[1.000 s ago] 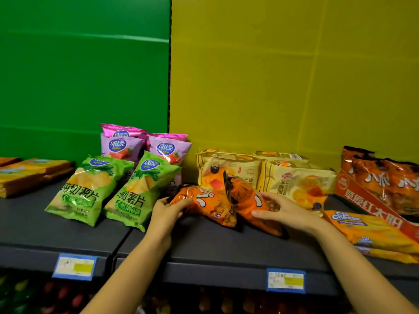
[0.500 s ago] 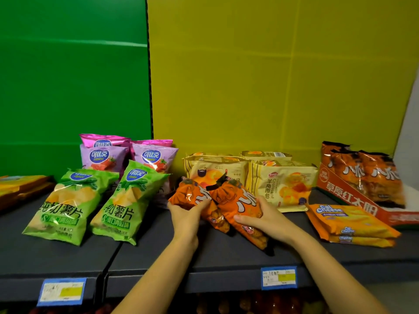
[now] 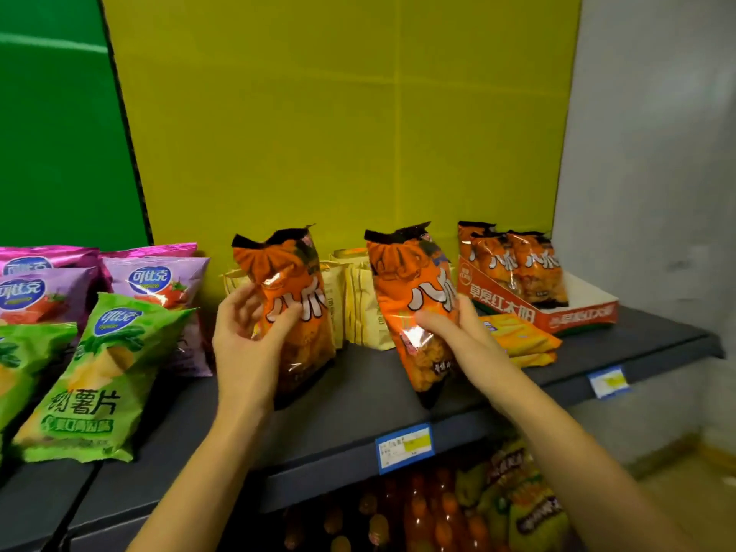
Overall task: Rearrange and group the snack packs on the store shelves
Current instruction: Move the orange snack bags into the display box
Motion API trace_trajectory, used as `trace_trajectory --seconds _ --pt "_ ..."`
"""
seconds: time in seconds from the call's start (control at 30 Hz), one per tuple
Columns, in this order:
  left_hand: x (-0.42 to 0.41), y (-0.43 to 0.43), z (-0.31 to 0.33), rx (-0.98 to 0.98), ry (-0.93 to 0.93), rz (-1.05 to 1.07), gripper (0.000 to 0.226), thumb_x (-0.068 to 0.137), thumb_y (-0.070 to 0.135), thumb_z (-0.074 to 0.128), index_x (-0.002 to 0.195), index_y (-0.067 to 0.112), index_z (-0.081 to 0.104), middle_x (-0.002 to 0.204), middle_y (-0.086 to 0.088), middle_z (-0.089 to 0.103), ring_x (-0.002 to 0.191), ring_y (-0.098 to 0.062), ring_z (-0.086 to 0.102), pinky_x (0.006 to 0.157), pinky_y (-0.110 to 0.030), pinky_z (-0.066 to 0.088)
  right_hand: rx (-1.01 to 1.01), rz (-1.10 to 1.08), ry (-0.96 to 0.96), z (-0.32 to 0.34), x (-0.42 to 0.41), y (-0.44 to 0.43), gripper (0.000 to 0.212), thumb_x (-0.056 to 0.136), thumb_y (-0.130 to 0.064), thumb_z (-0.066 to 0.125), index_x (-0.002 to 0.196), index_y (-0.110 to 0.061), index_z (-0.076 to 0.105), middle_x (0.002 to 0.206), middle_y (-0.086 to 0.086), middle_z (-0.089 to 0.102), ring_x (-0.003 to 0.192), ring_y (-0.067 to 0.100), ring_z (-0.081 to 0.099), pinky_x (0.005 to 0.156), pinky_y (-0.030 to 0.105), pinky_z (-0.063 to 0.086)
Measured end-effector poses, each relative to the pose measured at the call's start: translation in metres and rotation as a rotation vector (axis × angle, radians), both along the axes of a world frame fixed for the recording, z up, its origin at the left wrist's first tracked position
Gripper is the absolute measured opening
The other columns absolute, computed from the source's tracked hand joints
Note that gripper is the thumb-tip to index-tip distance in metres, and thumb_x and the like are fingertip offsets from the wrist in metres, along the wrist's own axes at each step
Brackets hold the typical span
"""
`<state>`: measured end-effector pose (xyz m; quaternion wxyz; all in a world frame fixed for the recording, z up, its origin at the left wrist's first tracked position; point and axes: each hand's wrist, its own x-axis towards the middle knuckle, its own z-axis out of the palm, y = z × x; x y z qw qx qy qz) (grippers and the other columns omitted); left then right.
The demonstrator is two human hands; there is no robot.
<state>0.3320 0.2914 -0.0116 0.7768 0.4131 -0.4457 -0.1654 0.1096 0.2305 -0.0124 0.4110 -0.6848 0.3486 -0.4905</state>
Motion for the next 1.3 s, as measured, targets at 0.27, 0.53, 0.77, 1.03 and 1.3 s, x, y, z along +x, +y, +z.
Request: trace_trajectory --seconds 0.27,0.53,0.77,1.03,1.3 --pt "-0.083 -0.028 0.027 -0.047 -0.044 -0.17 0.049 0.074 0.01 0.073 0.113 0.028 0.05 0.123 -0.004 0.06 0.109 -0.01 0.063 0.091 -0.042 0.052 -0.059 -0.208 -0.067 0.012 -0.108 -0.017 0.05 0.078 -0.044 0.063 0.121 -0.041 0.038 0.119 -0.019 0.055 0.111 0.005 0.052 0.096 0.03 0.042" --pt "-0.2 -0.079 0.041 -0.1 -0.059 -0.237 0.049 0.078 0.014 0.069 0.109 0.041 0.041 0.11 0.012 0.059 0.087 0.012 0.064 0.064 -0.01 0.052 -0.055 -0.32 -0.073 0.018 -0.242 -0.061 0.053 0.074 -0.046 0.065 0.116 -0.032 0.038 0.114 -0.012 0.054 0.113 0.017 0.054 0.094 0.036 0.045" --pt "-0.277 -0.128 0.043 -0.019 -0.097 -0.242 0.059 0.078 0.013 0.071 0.124 0.026 0.036 0.121 -0.005 0.06 0.104 -0.01 0.063 0.064 -0.014 0.054 -0.03 -0.274 -0.123 0.026 -0.317 -0.117 0.067 0.081 -0.041 0.061 0.136 -0.023 0.028 0.124 -0.008 0.045 0.112 0.015 0.048 0.087 0.03 0.043" --pt "-0.305 -0.189 0.053 0.131 -0.183 -0.233 0.055 0.072 0.005 0.075 0.113 0.023 0.044 0.116 -0.005 0.059 0.108 -0.019 0.057 0.072 -0.022 0.052 0.074 -0.139 -0.295 0.029 -0.325 -0.178 0.053 0.085 -0.031 0.057 0.131 -0.019 0.031 0.12 0.0 0.052 0.096 0.01 0.054 0.078 0.026 0.043" --pt "-0.314 -0.248 0.05 0.287 -0.218 -0.272 0.051 0.075 0.001 0.071 0.115 0.017 0.045 0.104 -0.007 0.064 0.092 -0.02 0.065 0.062 -0.025 0.055 0.073 -0.018 -0.348 0.039 -0.306 -0.23 0.053 0.084 -0.023 0.062 0.125 -0.024 0.029 0.11 -0.011 0.052 0.098 0.007 0.054 0.082 0.029 0.05"
